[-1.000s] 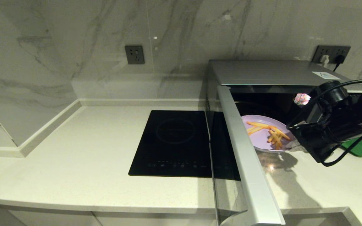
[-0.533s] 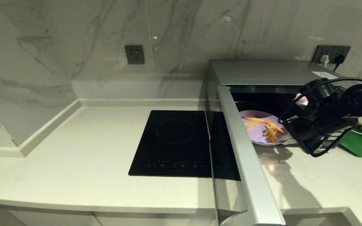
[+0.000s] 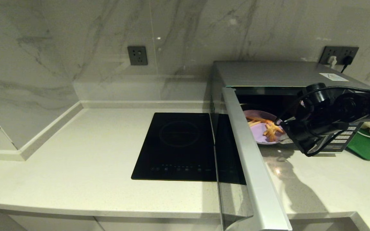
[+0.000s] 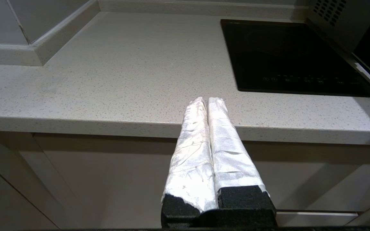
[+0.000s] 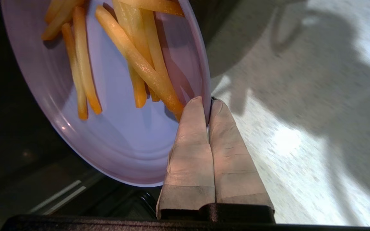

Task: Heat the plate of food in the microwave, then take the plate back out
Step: Put the plate in the microwave oven

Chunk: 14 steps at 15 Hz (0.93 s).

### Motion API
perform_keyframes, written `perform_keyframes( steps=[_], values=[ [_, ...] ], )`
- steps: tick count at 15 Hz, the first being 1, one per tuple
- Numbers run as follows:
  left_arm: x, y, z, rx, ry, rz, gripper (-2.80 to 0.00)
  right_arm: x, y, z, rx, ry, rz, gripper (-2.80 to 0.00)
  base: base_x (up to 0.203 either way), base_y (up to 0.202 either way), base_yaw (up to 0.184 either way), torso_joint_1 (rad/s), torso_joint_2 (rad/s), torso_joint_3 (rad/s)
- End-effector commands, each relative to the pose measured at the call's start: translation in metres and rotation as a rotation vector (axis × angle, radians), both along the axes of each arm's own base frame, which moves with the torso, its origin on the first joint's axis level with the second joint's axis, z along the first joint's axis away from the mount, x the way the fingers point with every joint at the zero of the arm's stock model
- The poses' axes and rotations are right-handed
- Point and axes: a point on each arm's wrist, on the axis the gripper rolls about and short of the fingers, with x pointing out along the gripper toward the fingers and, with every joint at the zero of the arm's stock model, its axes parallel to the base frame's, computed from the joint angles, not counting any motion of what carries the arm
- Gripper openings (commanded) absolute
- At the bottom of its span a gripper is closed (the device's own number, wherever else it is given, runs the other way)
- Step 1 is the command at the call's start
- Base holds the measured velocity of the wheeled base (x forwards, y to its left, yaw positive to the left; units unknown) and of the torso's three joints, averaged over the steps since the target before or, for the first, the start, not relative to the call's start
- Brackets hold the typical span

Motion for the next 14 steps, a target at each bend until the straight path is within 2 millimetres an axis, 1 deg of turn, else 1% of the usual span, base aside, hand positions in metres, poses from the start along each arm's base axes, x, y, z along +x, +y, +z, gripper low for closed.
perform_keyframes(
  steps=[1,5,14],
  values=[
    [0.000,0.000,0.000,0.000,-0.001,0.001,-2.80,0.007,0.001,-0.007,0.006,-0.015,-0.005,-2.80,0.000,0.000,0.000,0.000,0.00,0.000],
    [0.000,0.000,0.000,-0.001,-0.001,0.001,-2.80,0.010,0.001,-0.006,0.007,-0.038,-0.005,-2.80,0.000,0.000,0.000,0.000,0.00,0.000],
    [0.000,0.000,0.000,0.000,-0.001,0.001,-2.80,0.021,-0.006,-0.016,-0.006,-0.038,-0.034,-2.80,0.000,0.000,0.000,0.000,0.00,0.000]
  ],
)
